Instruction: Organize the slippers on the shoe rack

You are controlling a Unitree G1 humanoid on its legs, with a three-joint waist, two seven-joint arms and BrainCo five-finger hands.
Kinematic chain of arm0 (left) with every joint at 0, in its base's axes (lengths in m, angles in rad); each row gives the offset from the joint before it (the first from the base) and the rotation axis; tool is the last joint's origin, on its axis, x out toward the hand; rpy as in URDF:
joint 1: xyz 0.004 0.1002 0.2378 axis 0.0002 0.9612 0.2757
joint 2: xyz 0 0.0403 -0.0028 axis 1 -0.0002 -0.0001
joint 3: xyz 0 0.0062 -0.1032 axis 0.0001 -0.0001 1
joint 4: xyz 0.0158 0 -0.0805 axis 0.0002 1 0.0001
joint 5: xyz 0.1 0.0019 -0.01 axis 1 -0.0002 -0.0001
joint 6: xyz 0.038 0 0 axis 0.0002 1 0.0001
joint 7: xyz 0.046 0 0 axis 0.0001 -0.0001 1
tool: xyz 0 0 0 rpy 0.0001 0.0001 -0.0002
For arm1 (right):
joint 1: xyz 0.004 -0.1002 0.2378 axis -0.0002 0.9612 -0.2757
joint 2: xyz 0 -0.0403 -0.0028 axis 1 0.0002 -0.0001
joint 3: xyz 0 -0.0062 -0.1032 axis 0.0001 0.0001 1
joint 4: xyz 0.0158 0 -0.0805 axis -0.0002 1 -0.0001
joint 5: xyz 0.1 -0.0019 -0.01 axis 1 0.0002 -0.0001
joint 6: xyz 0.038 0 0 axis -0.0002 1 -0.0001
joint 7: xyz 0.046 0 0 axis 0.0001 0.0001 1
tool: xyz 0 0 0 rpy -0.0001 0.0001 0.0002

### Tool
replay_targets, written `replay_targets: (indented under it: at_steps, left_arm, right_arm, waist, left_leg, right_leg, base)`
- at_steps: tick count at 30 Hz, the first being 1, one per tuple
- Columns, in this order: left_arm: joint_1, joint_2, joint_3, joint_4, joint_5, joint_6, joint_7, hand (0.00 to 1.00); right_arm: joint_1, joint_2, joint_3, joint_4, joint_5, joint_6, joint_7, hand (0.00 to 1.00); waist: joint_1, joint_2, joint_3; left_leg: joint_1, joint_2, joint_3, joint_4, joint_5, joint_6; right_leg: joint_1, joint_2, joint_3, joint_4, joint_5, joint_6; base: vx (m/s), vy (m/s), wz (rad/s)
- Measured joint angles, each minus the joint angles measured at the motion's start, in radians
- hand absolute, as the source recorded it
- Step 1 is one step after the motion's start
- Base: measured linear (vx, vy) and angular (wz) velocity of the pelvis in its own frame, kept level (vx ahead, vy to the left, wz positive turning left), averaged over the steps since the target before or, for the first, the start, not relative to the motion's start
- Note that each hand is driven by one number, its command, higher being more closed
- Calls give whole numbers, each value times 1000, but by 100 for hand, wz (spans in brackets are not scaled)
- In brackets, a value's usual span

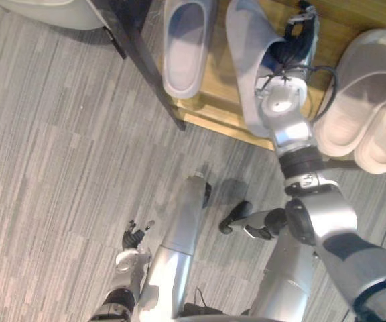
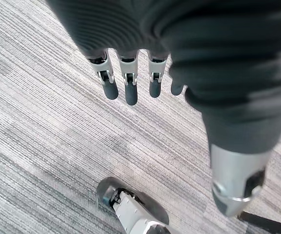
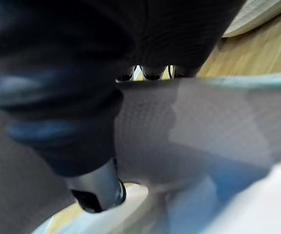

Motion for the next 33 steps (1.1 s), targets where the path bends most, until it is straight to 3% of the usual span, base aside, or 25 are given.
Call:
replay_targets:
  at_steps: [12,27,33]
  left_arm:
    - [-6,-15,108,24,-7,9,-3,0]
    - [-6,-19,153,33,-11,10,-22,0]
    - [-6,-17,184,43,-27,26,-23,0]
  right_arm:
    - [158,123,5,-168,85,-24,53,0]
    - [261,128,1,-194,126,-35,126,0]
    - [350,171,-1,-194,223,-64,146,0]
  waist:
    - [-12,-29,-27]
    - [-43,-31,-27]
    - [-55,-41,-24]
  left_leg:
    - [108,21,3,-70,9,-5]
    - [155,42,15,-103,8,-5]
    - [173,48,16,-119,8,-4]
  right_leg:
    - [96,31,-7,-74,9,-7]
    - [133,54,2,-117,21,-6]
    - [150,64,2,-138,28,4]
  base:
    - [-24,8,-2]
    - [-4,12,-3]
    - [-2,10,-2]
